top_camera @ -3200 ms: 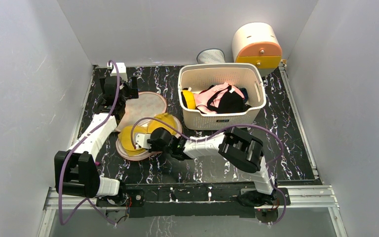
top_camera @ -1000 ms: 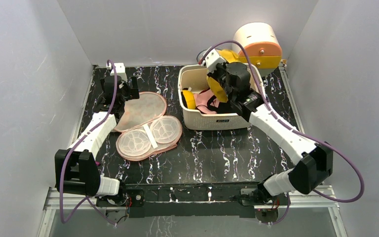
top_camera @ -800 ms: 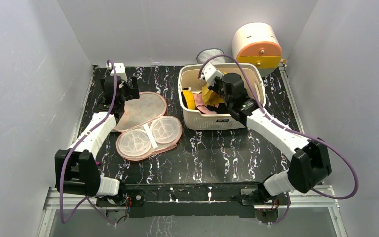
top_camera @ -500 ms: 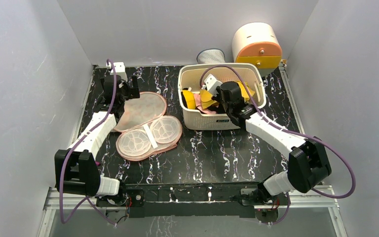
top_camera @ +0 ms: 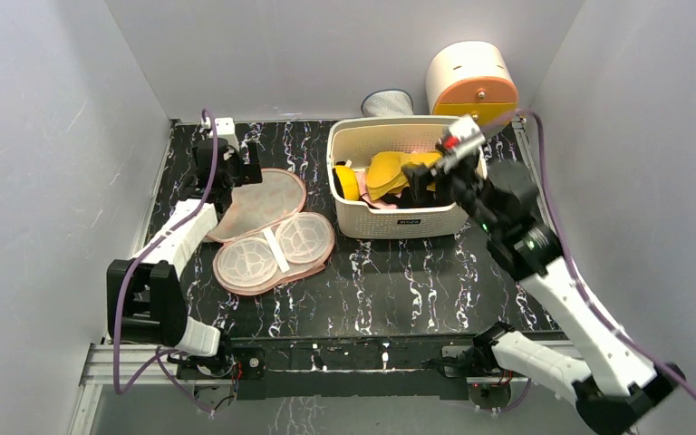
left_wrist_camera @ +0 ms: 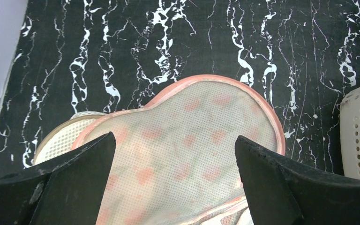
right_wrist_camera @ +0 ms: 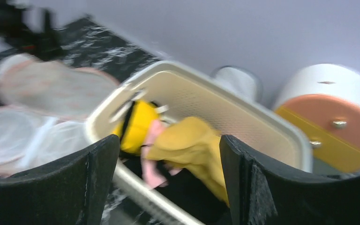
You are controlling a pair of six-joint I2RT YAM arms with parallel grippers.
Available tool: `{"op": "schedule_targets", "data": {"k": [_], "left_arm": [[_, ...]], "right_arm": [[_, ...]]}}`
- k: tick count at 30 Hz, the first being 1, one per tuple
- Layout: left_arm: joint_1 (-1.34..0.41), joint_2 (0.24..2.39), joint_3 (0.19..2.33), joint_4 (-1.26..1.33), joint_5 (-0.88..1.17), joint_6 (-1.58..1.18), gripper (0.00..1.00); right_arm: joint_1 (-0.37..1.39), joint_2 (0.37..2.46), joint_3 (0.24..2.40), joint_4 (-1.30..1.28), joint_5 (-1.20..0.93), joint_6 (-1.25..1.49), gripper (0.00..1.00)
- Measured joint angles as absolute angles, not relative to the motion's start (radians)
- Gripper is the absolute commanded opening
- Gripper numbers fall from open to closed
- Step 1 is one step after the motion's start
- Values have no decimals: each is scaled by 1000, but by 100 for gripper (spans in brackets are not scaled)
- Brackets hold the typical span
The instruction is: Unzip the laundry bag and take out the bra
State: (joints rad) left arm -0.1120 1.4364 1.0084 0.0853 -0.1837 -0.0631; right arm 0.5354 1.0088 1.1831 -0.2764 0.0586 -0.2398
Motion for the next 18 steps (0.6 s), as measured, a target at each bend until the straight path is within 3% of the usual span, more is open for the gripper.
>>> {"op": "schedule_targets", "data": {"k": [4,9,18], "left_arm": [[-111,1473,1011,85,-169,-78,98],[-110,1576,1033,85,-168,-63,98],[-104,1805,1134,79,-88,110,98]], "right_arm": [[537,806,918,-196,-176,-70,79],[537,726,683,-202,-326,66,82],[537,619,585,-191,-476,136,84]]}}
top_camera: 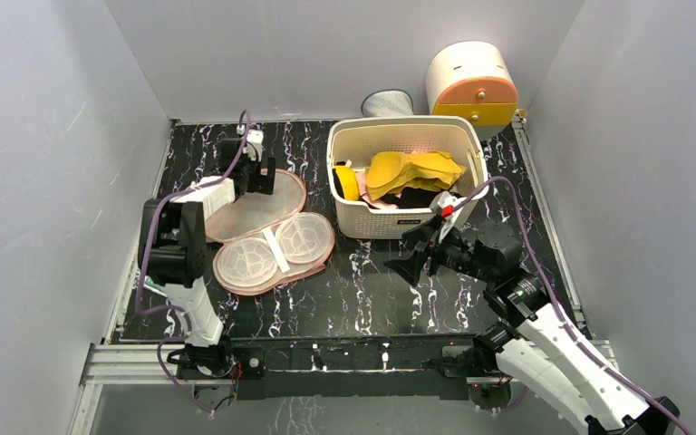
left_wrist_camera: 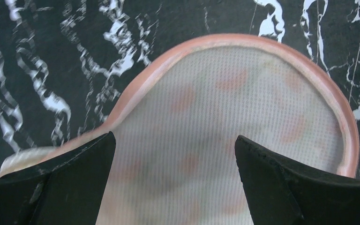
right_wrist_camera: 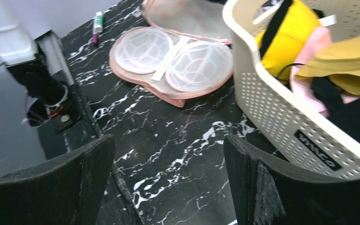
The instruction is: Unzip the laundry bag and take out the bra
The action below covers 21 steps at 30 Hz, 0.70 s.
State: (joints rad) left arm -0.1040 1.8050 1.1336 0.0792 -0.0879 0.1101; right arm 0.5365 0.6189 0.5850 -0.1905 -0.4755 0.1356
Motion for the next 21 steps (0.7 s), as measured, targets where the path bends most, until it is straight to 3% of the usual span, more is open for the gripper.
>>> {"op": "schedule_targets", "data": {"k": [6,21], "left_arm": [[-60,2000,1348,-3,104,159,98],[6,2183,1621,-154,336,171,97]], "right_arm": [[537,643,572,-183,-566,148,84],[537,581,547,-178,-604,143,84]]}}
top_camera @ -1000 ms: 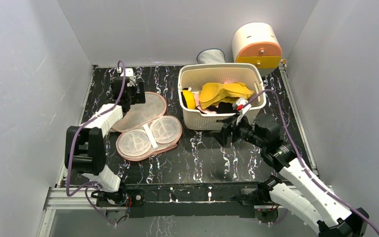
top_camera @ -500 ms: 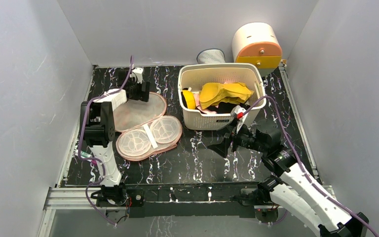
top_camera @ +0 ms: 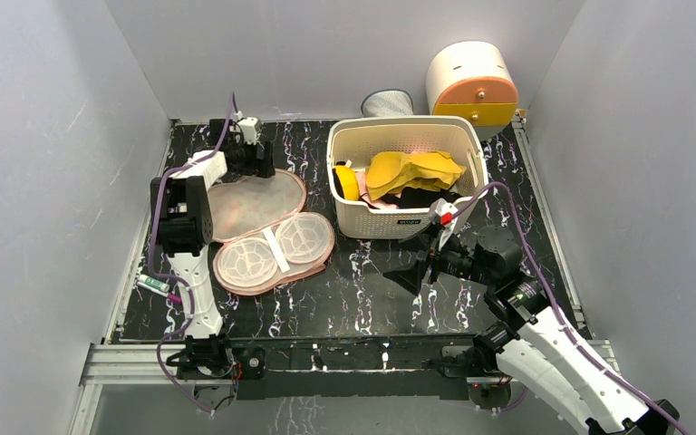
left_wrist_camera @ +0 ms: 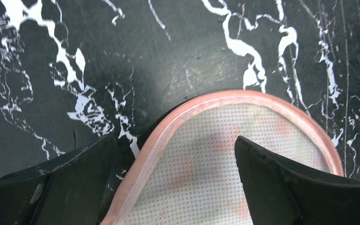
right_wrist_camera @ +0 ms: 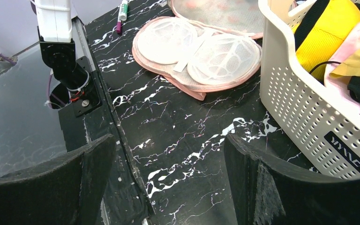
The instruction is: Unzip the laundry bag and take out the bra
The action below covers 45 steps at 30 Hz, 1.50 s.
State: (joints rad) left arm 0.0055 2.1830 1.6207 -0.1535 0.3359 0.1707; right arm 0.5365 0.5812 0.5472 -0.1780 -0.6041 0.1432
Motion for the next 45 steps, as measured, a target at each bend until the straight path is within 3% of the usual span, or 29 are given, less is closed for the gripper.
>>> {"op": "schedule_targets", "data": {"k": [6,9,22,29,45], "left_arm": [[56,2203,1621,-182,414,149,97],[73,2205,1620,-183,438,138,90],[86,2194,1570,-144,457,110,26],[86,2119,1528,-192,487,72,1],[2,1663,1274,-239,422,-83,0]], "right_arm": [[537,582,545,-177,-604,140,84],[537,584,545,-176,-606,140,84],[537,589,545,-175,-606,140,84],[537,589,545,-175,-605,140,82],[537,588,544,-176,-567,141,83]]}}
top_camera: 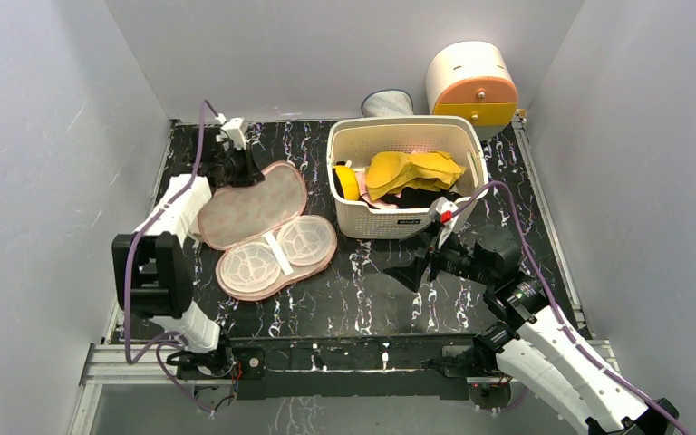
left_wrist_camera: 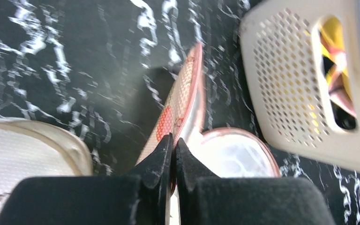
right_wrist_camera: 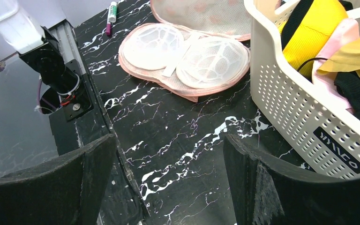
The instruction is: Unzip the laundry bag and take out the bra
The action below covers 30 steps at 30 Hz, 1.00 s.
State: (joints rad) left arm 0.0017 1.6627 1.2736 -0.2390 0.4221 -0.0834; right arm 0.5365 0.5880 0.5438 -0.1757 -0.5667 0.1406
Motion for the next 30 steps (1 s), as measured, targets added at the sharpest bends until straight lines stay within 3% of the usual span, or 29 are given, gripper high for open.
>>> {"op": "schedule_targets", "data": {"k": [6,13,15,16,28,30], "left_arm": [[-136,1475,1132,-239,370,-118,0],[-157,1273,968,-226,356,-196,4],[-160,1243,928,-218,364,-222,5],[-160,1233,911,-217,371,-233,6],[-166,1121,758,-197,492,-358,7],[-167,1100,743,-193,503,-371,13]], "right_arm": [[537,589,544,-176,-548,141,83],[537,598,544,-177,-525,146,85],[537,597,544,-177,-502,157,88],[537,597,544,-177,-488,163,96],[537,628,581,-187,-147,353,98],[537,648,613,-204,-97,381,98]]}}
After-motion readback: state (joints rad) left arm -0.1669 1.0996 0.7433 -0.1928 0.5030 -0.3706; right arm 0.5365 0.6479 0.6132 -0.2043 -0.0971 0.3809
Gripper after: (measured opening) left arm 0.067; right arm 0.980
